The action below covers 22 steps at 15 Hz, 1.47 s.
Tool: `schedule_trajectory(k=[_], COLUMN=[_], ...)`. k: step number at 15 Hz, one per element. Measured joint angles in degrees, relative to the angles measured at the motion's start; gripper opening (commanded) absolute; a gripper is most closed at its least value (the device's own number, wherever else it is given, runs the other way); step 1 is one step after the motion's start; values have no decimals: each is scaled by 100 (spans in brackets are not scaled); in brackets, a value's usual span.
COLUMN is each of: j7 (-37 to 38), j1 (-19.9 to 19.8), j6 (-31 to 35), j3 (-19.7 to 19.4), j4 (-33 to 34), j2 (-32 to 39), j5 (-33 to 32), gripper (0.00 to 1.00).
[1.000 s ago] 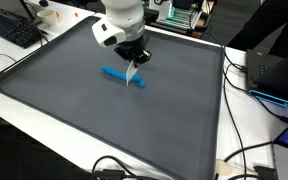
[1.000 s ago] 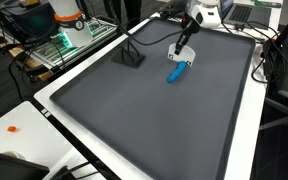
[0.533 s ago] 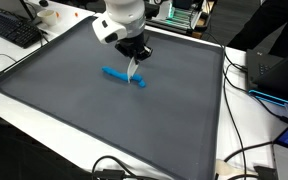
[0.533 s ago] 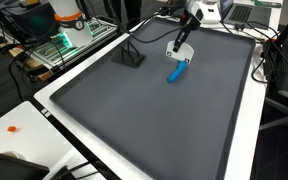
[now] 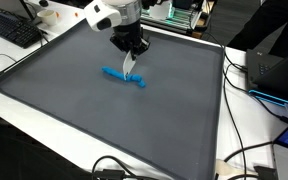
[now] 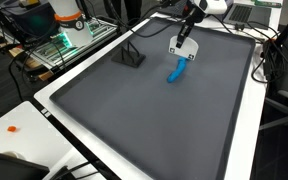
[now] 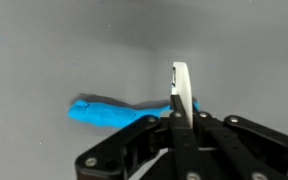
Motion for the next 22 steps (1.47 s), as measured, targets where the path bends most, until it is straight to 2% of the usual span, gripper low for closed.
schedule_trajectory(k=[11,22], j7=[-1,18], j1=[-121,-120], j6=[37,410], j3=[-73,-114], j4=[145,172], j2=[38,359], j5=[-8,-164], gripper=[1,1])
